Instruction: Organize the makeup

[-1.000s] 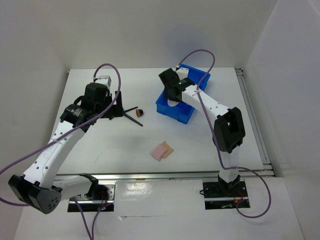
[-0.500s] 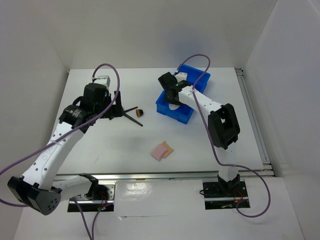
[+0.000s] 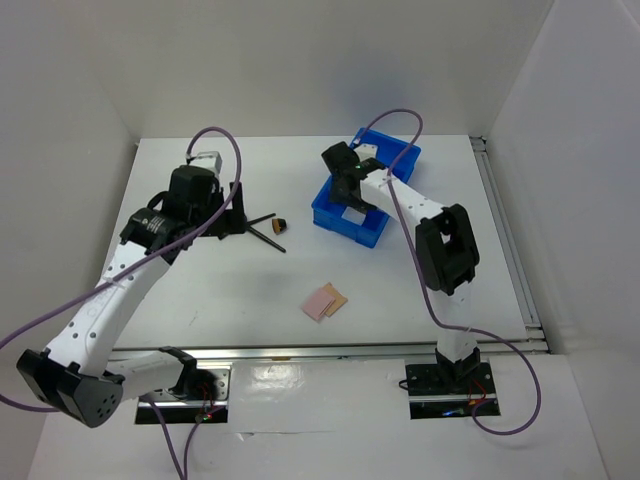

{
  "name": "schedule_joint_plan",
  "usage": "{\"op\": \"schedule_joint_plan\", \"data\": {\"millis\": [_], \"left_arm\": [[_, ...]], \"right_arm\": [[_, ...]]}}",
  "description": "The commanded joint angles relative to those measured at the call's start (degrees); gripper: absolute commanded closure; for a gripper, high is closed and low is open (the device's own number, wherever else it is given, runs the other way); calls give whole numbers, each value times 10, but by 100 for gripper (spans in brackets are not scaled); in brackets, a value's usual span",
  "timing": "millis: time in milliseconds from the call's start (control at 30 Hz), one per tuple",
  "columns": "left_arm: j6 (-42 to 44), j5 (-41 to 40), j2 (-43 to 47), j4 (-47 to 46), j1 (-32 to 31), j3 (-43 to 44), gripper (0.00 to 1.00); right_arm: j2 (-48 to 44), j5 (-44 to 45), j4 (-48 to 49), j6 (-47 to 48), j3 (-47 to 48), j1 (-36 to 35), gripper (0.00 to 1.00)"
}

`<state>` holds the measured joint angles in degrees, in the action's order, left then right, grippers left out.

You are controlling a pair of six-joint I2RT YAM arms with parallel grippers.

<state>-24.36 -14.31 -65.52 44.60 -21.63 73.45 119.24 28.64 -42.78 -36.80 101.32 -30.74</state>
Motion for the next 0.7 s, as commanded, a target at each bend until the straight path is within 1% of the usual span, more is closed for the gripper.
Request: {"op": "schedule_joint_plan", "data": {"millis": [0,100,233,367,467,500,533,567,600,667], "left_arm": [[-7,8,-21,-1,-2,23,1],[-12,8,-35,-1,-2,34,0],[-20,8,-64,-1,-2,45,0],[-50,-37,-118,27,4,72,0],[-73,-24,-160,62,58,98,5],[-73,-24,-174,62,73,104,7],[-67,-34,-201,62,102,104,7],[-59,-41,-231,48,132,112,5],[-59,-42,-250,48,148,120,5],[-52,-42,-289,53,174,141,0]], "right_arm": [[-50,-4,24,8,19,-2,15],[-62,-10,31,15,13,-2,12],[-67,3,10,8,19,-2,12],[-110,22,9,15,19,-2,12],[-145,22,4,21,13,-2,12],[-154,22,4,21,7,-2,12],[-171,16,4,21,2,-2,12],[-186,16,4,21,-8,-2,12],[-192,5,4,21,-14,-2,11],[-203,0,-1,21,-14,-2,11]]}}
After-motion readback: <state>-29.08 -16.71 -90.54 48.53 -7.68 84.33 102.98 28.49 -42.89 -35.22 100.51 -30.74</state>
